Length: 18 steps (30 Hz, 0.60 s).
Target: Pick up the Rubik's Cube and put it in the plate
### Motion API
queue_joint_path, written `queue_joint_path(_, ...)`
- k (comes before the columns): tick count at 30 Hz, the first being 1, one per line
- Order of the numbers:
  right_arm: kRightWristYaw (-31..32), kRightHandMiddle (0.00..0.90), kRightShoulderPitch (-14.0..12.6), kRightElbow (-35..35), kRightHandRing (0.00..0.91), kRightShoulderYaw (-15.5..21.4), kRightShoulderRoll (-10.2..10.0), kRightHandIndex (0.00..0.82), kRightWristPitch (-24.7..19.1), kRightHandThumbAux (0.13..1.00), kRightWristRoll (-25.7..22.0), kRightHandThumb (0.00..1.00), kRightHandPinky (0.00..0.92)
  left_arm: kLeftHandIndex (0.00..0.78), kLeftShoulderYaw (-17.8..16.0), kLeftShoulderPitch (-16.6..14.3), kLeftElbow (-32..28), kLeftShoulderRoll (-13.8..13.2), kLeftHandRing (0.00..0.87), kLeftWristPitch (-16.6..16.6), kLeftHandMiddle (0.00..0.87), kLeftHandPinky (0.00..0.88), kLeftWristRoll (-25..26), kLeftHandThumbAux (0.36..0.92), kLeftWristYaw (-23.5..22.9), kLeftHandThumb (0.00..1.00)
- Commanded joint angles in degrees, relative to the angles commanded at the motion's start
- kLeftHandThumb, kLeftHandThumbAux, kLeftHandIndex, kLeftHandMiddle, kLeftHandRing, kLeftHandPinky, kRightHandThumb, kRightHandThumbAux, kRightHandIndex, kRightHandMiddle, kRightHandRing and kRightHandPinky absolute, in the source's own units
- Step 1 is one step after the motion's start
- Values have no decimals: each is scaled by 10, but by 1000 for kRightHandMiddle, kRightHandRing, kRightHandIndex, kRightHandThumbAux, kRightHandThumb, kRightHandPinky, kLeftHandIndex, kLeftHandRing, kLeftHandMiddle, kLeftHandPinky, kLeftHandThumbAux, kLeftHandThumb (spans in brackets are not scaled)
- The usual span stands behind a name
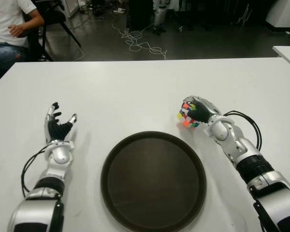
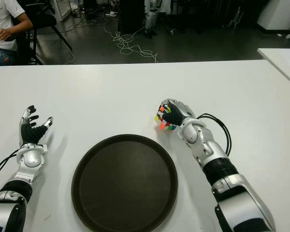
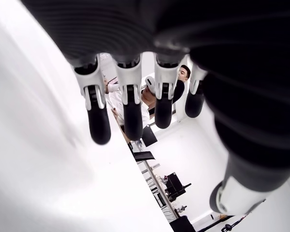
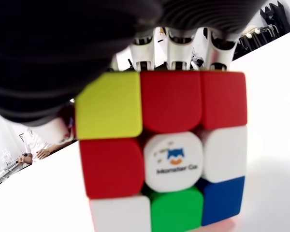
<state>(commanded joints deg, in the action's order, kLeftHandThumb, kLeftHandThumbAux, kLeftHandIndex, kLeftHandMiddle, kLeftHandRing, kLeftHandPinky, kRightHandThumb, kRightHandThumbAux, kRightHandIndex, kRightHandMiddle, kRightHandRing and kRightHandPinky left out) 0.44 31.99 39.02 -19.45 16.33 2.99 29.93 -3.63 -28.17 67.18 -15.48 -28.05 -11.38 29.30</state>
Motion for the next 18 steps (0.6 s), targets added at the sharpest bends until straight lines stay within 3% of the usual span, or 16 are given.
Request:
queue_joint_path(10, -7, 679, 2, 9, 678, -2, 0, 429, 7, 725, 2, 697, 670, 111, 2, 1, -2, 0, 157, 0, 155, 167, -1, 724, 0, 44)
queue_joint_path(18, -20, 685, 0, 9, 687, 5, -2, 429, 13, 726, -3, 697, 684, 116, 1, -1, 1, 1, 193, 2, 169, 238, 0, 707, 3, 58)
